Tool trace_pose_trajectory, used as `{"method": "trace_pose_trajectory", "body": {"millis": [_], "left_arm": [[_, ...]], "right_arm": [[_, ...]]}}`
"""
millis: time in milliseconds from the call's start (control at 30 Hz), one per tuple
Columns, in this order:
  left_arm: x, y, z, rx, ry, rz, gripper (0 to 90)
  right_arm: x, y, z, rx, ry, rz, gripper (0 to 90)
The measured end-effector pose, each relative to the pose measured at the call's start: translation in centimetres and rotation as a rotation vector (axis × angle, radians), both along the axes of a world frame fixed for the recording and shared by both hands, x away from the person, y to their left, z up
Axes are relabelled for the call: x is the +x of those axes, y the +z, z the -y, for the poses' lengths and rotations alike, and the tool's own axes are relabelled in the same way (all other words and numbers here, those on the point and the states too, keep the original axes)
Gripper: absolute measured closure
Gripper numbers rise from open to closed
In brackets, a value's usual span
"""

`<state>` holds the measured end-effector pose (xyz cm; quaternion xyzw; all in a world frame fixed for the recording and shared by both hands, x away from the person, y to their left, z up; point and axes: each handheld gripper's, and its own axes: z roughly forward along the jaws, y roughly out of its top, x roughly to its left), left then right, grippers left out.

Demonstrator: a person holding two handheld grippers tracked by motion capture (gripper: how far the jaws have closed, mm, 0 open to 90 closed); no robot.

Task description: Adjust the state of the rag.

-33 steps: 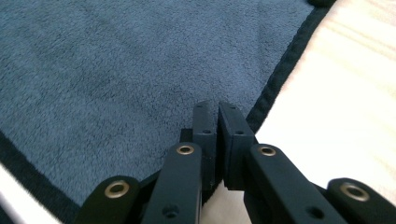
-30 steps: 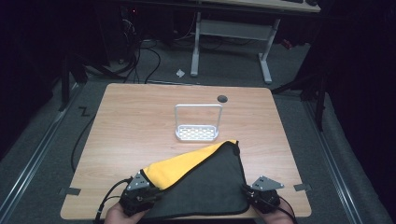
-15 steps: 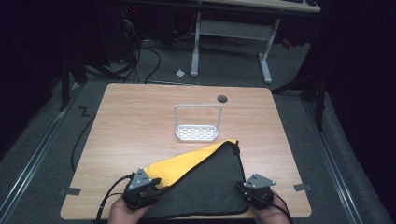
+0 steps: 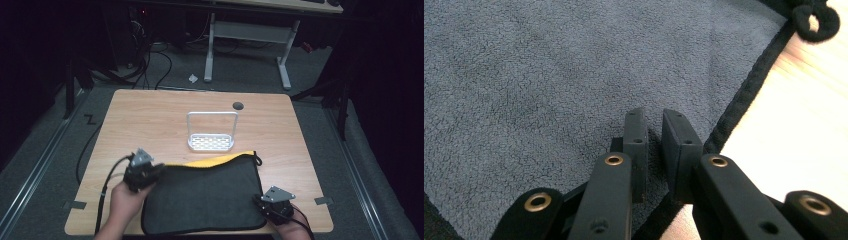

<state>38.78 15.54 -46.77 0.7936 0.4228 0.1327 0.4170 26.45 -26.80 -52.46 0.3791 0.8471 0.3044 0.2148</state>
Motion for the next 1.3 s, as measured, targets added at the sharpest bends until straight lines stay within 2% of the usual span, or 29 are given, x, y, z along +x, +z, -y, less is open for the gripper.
{"method": "trace_pose_trajectory", "body": {"millis": [67,100,133,167,267,300,400,433,500,567,700,767,833,900,1000,1067,1133,1167,1200,1267,1300], "left_arm": [[2.5,-0.3,-0.6,-0.033,0.039,-0.033,74.2],[2.5,-0.3,-0.6,-0.033,0.039,-0.033,66.7],[4.1,-0.9,-1.3,-0.071,0.08,-0.05,57.9],[4.5,-1.2,-1.7,-0.088,0.099,-0.051,53.4],[5.0,-2.1,-2.7,-0.128,0.133,-0.063,45.9],[5.0,-2.1,-2.7,-0.128,0.133,-0.063,44.9],[4.8,-3.7,-3.1,-0.101,0.15,-0.086,43.1],[4.8,-3.7,-3.1,-0.101,0.15,-0.086,42.6],[5.0,-4.9,-2.7,-0.074,0.145,-0.108,42.8],[5.1,-5.3,-2.2,-0.06,0.137,-0.104,44.7],[5.2,-5.8,-1.7,-0.071,0.128,-0.096,66.1],[5.4,-6.1,-1.5,-0.096,0.134,-0.086,75.3],[5.4,-6.2,-1.5,-0.101,0.131,-0.079,81.4],[5.3,-6.3,-1.4,-0.115,0.123,-0.041,83.1],[5.3,-6.6,-1.8,-0.169,0.133,-0.051,83.5],[5.2,-6.7,-2.0,-0.186,0.129,-0.045,83.5],[5.3,-6.7,-2.0,-0.185,0.126,-0.044,83.5],[5.3,-6.8,-2.0,-0.184,0.124,-0.042,83.5],[5.3,-6.9,-2.0,-0.185,0.12,-0.045,83.1],[5.3,-6.9,-1.9,-0.186,0.118,-0.044,80.8],[5.2,-6.9,-1.7,-0.164,0.11,-0.03,79.0]], "right_arm": [[0.0,0.0,0.1,0.004,-0.001,-0.002,82.0],[0.0,0.0,0.1,0.004,-0.001,-0.002,82.0],[0.0,0.0,0.1,0.011,0.0,-0.003,81.6],[0.1,-0.1,0.2,0.013,-0.001,-0.003,81.3],[0.0,-0.1,0.2,0.016,-0.002,-0.003,81.2],[0.0,-0.1,0.2,0.016,-0.001,-0.002,81.2],[0.0,0.0,0.3,0.017,-0.003,-0.007,80.8],[0.1,0.0,0.3,0.016,-0.005,-0.009,80.7],[0.0,0.0,0.4,0.016,-0.01,-0.007,80.7],[-0.1,0.0,0.6,0.012,-0.018,-0.007,80.5],[-0.3,0.0,1.4,0.009,-0.049,-0.007,80.2],[-0.2,0.0,1.8,0.027,-0.06,-0.012,79.9],[-0.2,0.0,1.9,0.037,-0.068,-0.016,79.5],[-0.3,0.2,1.7,0.045,-0.063,0.002,75.0],[-0.5,0.8,0.5,0.071,-0.053,0.039,66.0],[-0.4,1.2,-0.6,0.09,-0.04,0.059,58.9],[-0.4,1.6,-1.9,0.1,-0.019,0.076,55.4],[-0.4,1.6,-1.9,0.1,-0.019,0.076,55.4],[-0.1,2.0,-3.2,0.127,0.005,0.071,52.6],[0.3,2.3,-4.5,0.148,0.023,0.066,51.8],[0.6,2.4,-5.2,0.153,0.029,0.068,51.6]]}}
